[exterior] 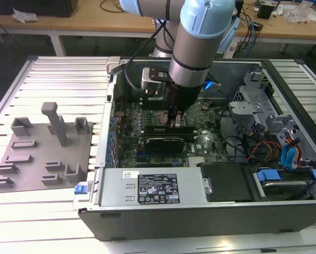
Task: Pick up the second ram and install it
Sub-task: 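Insert the second ram into the second slot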
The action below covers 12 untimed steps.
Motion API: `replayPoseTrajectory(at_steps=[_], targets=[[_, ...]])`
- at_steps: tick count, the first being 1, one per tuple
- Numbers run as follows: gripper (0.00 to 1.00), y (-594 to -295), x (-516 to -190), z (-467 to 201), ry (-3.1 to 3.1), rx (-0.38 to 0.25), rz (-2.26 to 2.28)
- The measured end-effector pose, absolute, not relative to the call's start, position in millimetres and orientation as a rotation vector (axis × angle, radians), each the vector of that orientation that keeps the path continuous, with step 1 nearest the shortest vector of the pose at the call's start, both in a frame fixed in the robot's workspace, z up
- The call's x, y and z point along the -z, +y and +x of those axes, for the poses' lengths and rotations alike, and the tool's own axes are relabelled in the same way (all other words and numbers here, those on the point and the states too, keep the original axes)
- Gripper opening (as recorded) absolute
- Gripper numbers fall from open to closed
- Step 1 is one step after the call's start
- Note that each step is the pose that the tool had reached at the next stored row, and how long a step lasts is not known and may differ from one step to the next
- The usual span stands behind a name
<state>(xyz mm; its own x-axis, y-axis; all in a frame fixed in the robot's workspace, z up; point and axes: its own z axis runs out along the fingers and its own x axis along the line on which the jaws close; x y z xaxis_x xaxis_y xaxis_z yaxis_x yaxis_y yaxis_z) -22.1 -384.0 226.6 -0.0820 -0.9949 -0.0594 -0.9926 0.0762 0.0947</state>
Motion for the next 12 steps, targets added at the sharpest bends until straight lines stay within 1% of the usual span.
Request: replayPoseTrajectory(at_steps=[12], targets=[[0.11, -383.2, -221.3, -21.9, -2.29, 0.172, 2.114]])
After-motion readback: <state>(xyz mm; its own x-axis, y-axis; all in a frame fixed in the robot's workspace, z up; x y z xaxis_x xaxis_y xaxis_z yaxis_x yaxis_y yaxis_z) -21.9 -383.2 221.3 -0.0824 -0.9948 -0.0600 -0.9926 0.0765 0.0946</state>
